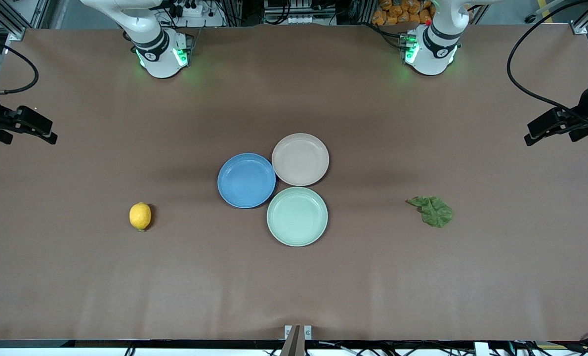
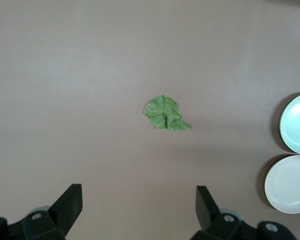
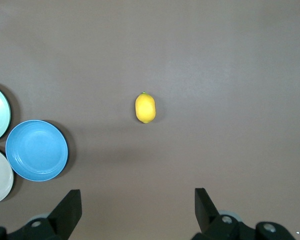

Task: Place lemon and lettuce in plates

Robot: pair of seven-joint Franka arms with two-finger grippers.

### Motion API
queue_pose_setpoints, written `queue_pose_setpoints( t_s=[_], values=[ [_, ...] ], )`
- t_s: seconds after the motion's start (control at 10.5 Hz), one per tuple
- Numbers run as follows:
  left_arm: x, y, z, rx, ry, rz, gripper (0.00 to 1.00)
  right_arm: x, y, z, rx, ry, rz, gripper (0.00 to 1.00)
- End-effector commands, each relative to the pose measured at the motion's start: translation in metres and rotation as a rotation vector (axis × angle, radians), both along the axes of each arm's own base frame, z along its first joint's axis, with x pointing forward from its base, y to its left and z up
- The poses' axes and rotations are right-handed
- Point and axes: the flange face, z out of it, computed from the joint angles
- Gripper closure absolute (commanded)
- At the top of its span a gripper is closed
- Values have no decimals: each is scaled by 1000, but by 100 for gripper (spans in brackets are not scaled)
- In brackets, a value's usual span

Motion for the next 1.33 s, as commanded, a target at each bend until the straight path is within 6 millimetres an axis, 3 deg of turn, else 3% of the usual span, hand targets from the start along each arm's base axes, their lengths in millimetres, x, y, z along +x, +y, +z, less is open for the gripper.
queue_pose_setpoints(
  t_s=[0.0,0.48,1.05,1.24],
  values=[
    [-6,1,5,-23,-1,-21,0,0,0,-1,11,-4,1,0],
    [-5,-6,-4,-23,15,-45,0,-1,-2,-1,10,6,-1,0],
    [43,-19,-122,-9,198,-53,0,-1,0,-2,10,3,2,0],
    [69,-17,-192,-10,233,-51,0,-1,3,-5,10,7,5,0]
  ],
)
